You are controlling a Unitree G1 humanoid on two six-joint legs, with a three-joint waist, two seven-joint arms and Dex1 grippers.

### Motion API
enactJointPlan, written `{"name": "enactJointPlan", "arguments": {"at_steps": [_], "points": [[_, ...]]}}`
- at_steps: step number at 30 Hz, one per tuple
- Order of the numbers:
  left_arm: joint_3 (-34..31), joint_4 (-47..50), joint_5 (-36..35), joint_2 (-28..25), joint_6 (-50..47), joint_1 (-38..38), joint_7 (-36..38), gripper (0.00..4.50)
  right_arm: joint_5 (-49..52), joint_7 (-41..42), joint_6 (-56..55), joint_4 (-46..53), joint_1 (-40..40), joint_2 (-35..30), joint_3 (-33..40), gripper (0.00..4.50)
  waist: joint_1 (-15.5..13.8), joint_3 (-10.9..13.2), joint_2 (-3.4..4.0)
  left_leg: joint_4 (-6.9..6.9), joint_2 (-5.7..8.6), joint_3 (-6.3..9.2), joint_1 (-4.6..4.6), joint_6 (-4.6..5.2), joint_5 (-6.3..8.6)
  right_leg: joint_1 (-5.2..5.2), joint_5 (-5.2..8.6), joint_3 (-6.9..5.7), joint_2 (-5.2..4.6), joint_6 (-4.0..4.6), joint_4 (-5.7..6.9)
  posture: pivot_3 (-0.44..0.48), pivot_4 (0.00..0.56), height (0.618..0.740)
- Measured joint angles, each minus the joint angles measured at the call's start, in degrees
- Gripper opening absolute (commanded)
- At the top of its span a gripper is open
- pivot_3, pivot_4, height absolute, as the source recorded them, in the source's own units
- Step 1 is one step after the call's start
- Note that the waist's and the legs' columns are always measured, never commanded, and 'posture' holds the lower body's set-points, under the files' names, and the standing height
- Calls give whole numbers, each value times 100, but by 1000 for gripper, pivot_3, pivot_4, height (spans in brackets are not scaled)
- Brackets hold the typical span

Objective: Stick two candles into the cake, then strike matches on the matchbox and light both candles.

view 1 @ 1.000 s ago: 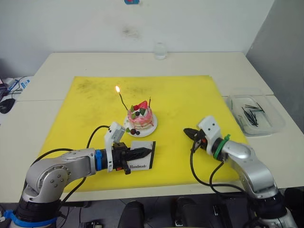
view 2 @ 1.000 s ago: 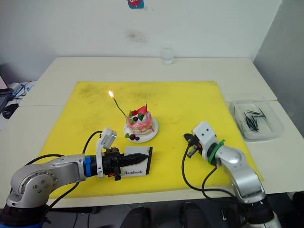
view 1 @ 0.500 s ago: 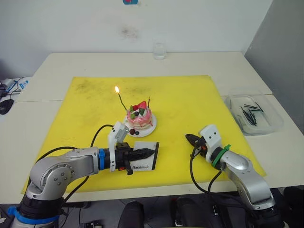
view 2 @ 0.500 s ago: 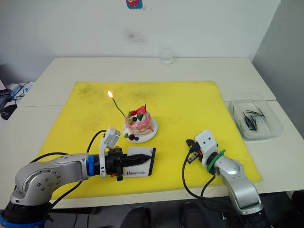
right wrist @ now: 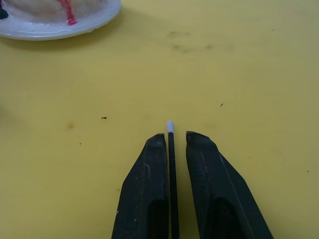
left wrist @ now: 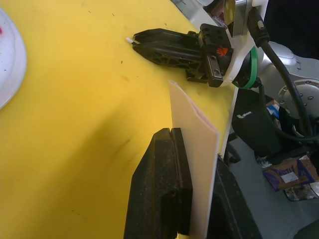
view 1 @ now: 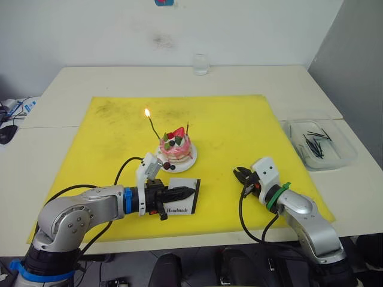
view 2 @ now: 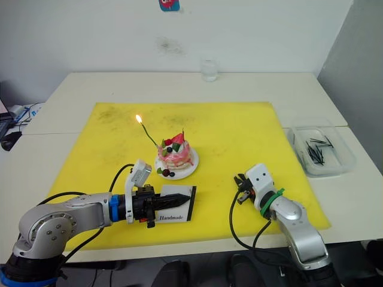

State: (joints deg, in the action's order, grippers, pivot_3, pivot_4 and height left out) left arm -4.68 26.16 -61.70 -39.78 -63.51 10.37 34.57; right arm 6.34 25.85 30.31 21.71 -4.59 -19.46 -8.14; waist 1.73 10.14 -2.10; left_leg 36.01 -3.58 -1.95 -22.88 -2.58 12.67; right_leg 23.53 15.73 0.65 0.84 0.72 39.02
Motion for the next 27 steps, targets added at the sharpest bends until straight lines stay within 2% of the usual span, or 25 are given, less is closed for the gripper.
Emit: {"name": "enactJointPlan", "arguments": {"at_steps": [4, 16, 23, 27], "points": [[0, 0, 8, 0, 0, 1, 2, 0, 10, -4, -1, 2, 48, 57, -1, 29, 0, 0, 0, 0, -1, 0, 0, 0, 0, 0, 0, 0, 0, 0, 0, 0, 150, 740], [0, -10, 11, 123, 0, 142, -21, 0, 61, 82, -23, 193, 58, 16, -67, 29, -3, -2, -3, 0, 0, 0, -1, 0, 0, 0, 0, -1, 0, 0, 0, 0, 150, 740], [55, -176, 4, 775, 3, 691, -480, 0, 497, 850, 627, 1333, -1122, -814, -143, 29, -8, -4, -7, 5, 3, 6, -2, 0, 0, -8, -4, -5, 2, -8, -4, 0, 150, 740], [111, -292, 119, 1020, 23, 874, -664, 0, 720, 1288, 878, 1538, -1424, -1339, -218, 29, -11, -4, -7, 4, 4, 5, -4, 0, 0, -7, -4, -3, 3, -8, -7, 0, 150, 740]]}}
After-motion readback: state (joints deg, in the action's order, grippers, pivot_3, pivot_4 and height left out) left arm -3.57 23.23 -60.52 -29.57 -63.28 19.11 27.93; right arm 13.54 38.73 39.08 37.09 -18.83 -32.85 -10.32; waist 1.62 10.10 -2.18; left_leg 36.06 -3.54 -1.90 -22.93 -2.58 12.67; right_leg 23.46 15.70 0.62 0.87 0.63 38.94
